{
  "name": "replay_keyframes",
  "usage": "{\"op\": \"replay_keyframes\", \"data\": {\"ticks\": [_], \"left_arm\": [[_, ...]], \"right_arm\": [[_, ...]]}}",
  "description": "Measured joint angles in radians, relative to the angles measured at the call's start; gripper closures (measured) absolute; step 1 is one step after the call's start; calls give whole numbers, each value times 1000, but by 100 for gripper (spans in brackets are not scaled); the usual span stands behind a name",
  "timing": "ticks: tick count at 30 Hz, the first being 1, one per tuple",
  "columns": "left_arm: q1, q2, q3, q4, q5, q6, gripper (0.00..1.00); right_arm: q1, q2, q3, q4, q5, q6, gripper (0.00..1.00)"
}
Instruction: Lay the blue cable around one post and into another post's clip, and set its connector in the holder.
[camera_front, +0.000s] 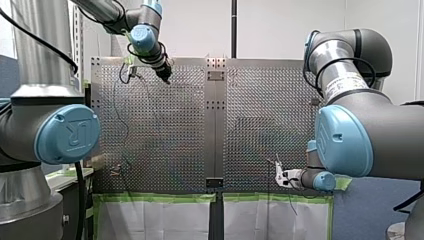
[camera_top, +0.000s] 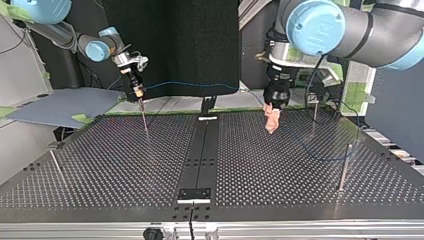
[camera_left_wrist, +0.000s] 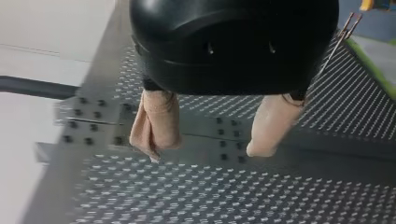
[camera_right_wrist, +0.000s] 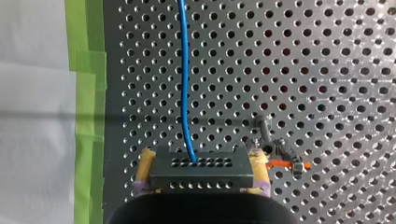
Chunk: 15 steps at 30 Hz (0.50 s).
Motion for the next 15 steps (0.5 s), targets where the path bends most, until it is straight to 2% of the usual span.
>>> {"op": "replay_keyframes", "data": {"ticks": [15], "left_arm": [[-132,-132,-125,132,-132,-132,0]], "right_arm": [[-14,0,-1,2,11,1,100]]}}
